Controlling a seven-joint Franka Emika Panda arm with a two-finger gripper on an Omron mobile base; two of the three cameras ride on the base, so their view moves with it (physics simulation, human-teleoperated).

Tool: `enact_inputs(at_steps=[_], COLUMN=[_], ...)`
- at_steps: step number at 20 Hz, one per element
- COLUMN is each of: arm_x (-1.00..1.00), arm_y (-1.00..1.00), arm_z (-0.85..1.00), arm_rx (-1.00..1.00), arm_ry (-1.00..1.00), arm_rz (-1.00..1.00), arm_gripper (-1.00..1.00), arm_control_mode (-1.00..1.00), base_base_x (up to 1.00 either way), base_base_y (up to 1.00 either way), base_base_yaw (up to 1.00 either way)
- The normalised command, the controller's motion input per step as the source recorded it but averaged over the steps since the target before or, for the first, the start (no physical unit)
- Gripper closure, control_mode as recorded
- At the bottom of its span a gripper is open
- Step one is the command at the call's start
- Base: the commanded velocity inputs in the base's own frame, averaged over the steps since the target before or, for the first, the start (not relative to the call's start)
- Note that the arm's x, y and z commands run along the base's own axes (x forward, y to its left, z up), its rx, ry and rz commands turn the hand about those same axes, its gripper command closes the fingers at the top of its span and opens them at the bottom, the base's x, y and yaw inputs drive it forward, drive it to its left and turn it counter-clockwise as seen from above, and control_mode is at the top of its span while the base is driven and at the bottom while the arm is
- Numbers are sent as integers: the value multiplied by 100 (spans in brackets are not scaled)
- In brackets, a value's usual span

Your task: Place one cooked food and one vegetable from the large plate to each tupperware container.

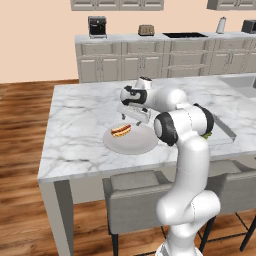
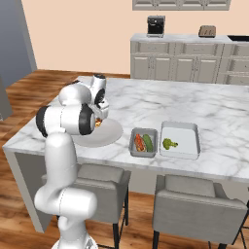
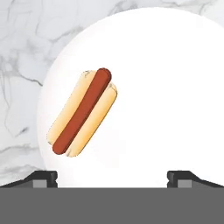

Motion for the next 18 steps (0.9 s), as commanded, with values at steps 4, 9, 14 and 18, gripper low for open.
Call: enact_inputs(at_steps=[4,9,14,18], arm_x=[41,57,41,4], arm_y=[14,0,8,14], arm_z=[-13,-14,-22,-17], arm_rx=[-1,-6,-6,-4], arm_ry=[-1,2,10,10], arm_rz=[0,-5,-7,-7], arm_gripper=[-100,-100,-100,-100], arm_control_mode=[-100,-100,-100,-100], base_base_x=[0,0,0,0], base_base_y=[0,0,0,0], base_base_yaw=[0,0,0,0])
